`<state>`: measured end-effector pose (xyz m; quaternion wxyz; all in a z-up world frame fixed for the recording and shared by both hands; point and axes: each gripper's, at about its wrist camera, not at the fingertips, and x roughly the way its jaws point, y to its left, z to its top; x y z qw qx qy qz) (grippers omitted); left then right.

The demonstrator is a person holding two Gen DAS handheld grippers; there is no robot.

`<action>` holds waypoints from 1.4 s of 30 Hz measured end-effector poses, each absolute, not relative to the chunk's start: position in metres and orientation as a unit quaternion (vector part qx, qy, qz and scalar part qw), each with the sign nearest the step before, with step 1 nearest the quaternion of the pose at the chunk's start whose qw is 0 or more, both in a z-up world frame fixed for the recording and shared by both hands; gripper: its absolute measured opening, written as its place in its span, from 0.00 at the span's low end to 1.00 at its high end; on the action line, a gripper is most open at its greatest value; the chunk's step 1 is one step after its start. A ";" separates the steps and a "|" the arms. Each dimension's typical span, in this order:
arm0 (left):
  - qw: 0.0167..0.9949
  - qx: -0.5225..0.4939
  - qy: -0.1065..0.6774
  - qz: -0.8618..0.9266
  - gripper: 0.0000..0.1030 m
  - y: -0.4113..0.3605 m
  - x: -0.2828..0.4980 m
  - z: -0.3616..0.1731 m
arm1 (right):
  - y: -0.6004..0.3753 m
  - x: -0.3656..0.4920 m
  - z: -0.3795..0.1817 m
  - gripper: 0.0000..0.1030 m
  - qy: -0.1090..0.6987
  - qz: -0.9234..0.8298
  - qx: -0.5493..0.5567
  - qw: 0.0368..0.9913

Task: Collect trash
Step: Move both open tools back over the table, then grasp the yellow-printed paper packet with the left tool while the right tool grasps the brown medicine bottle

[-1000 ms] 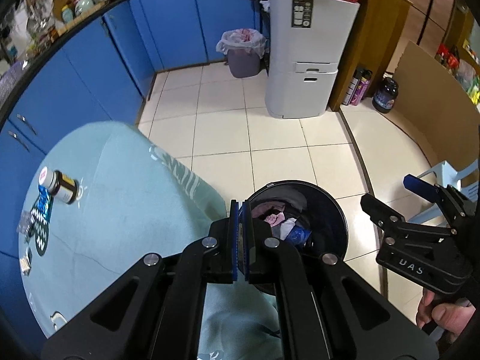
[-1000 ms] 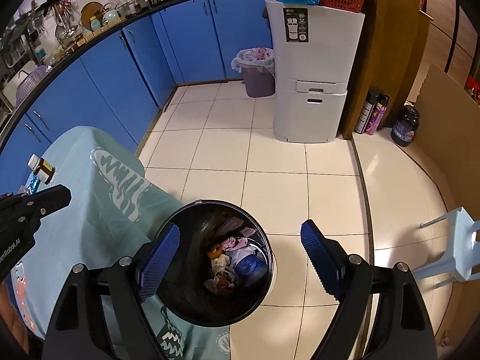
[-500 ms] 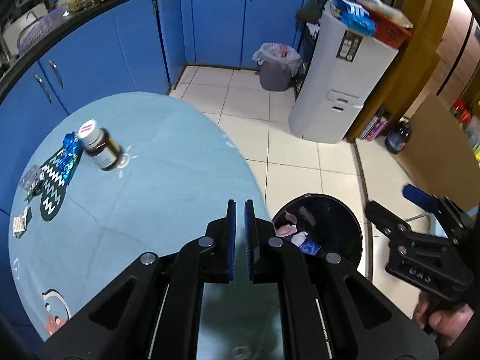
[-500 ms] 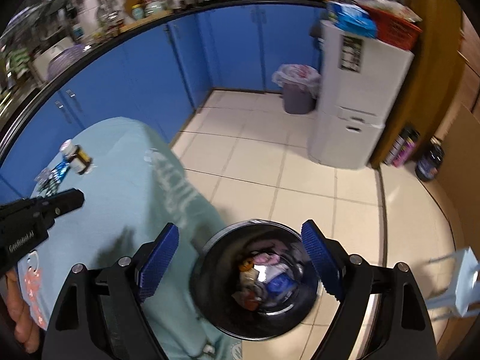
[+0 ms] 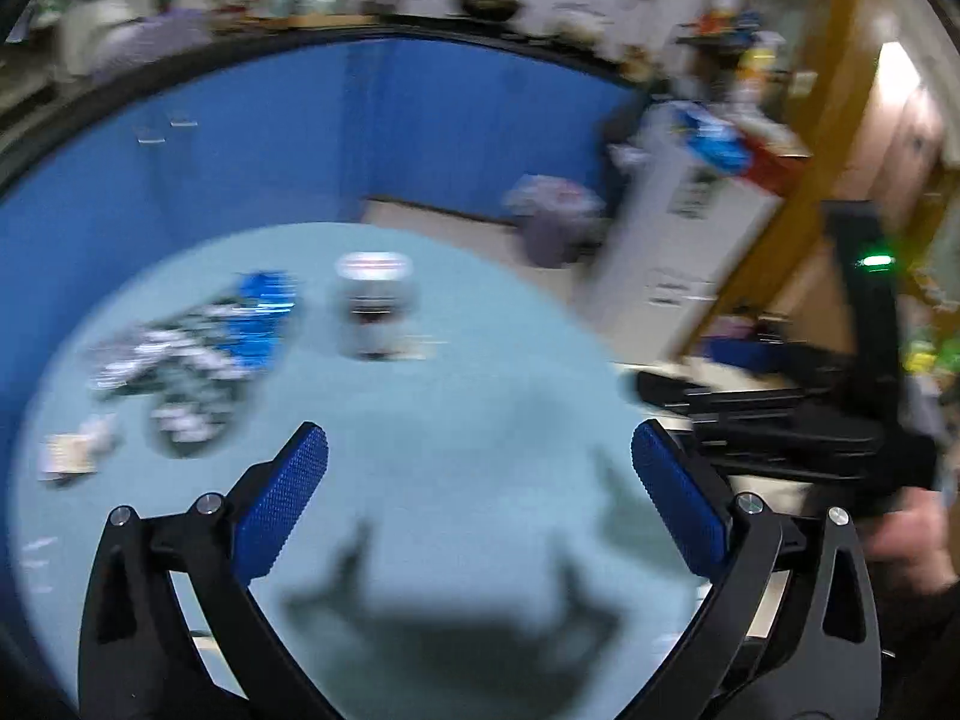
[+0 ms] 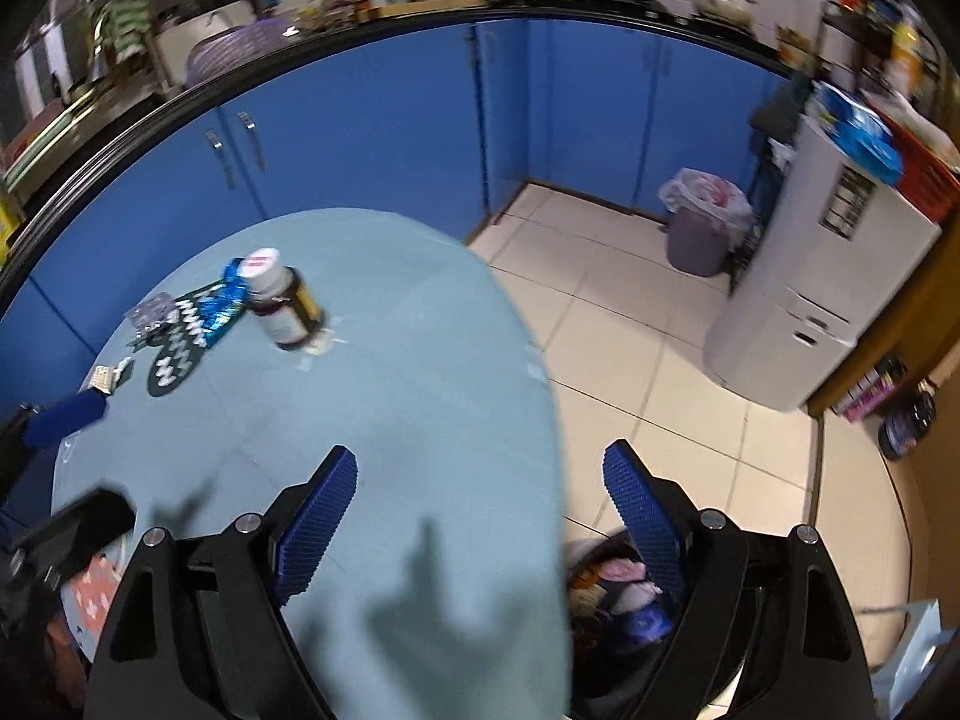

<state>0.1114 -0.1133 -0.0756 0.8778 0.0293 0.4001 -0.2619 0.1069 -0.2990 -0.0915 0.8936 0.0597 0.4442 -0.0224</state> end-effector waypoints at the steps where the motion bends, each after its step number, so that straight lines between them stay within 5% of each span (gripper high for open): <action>1: 0.882 0.025 0.406 -0.238 0.97 -0.101 0.119 -0.078 | -0.289 0.114 -0.091 0.80 0.444 -0.017 0.055 0.894; 14: 0.905 -0.013 0.425 0.004 0.97 0.061 0.199 -0.133 | -0.200 0.198 -0.099 0.80 0.446 0.029 0.010 0.894; 33: 0.879 -0.028 0.474 0.033 0.92 0.092 0.242 -0.177 | -0.182 0.248 -0.133 0.80 0.472 0.035 -0.013 0.881; 36: 0.877 -0.025 0.478 0.034 0.89 0.094 0.242 -0.180 | -0.179 0.249 -0.135 0.73 0.474 0.038 -0.016 0.879; 40: 0.878 -0.026 0.477 0.033 0.85 0.092 0.241 -0.179 | -0.178 0.248 -0.140 0.47 0.479 0.041 -0.016 0.877; 42: 0.879 -0.027 0.474 0.034 0.79 0.093 0.237 -0.177 | -0.178 0.247 -0.140 0.42 0.480 0.045 -0.013 0.876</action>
